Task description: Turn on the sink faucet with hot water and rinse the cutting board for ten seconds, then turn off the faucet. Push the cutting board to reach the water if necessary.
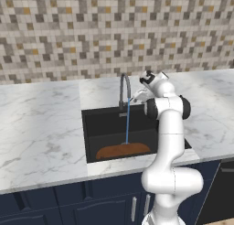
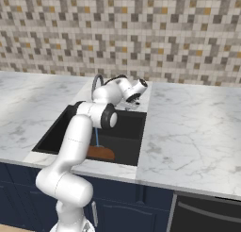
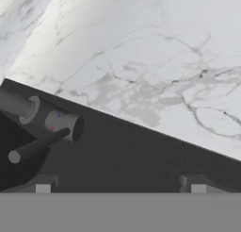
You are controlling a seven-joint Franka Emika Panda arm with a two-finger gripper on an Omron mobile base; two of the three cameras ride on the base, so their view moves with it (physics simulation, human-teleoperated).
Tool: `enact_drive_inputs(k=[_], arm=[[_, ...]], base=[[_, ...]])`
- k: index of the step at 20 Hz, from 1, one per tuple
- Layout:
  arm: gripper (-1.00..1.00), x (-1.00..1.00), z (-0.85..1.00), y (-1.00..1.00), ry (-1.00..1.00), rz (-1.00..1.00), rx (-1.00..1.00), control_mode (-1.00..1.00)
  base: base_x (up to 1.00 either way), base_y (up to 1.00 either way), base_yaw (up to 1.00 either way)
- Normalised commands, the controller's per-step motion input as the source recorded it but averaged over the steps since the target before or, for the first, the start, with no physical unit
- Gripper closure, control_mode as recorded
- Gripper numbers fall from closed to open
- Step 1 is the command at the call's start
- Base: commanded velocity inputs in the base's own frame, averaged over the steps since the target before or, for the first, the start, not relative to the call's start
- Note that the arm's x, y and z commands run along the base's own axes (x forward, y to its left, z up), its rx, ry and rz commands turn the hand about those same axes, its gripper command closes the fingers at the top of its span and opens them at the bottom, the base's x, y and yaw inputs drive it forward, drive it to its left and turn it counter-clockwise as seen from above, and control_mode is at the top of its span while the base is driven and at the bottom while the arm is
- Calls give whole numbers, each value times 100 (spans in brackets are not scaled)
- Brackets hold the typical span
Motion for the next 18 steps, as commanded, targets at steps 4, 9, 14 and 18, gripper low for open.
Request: enact_drive_inputs(k=[4, 9, 14, 18], arm=[[-100, 0, 0, 6, 0, 0, 0, -100], [-100, 0, 0, 1, 0, 0, 0, -100], [-100, 6, 0, 0, 0, 0, 0, -100], [-100, 14, 0, 0, 0, 0, 0, -100]], base=[[0, 0, 0], [0, 0, 0], [0, 0, 0], [0, 0, 0]])
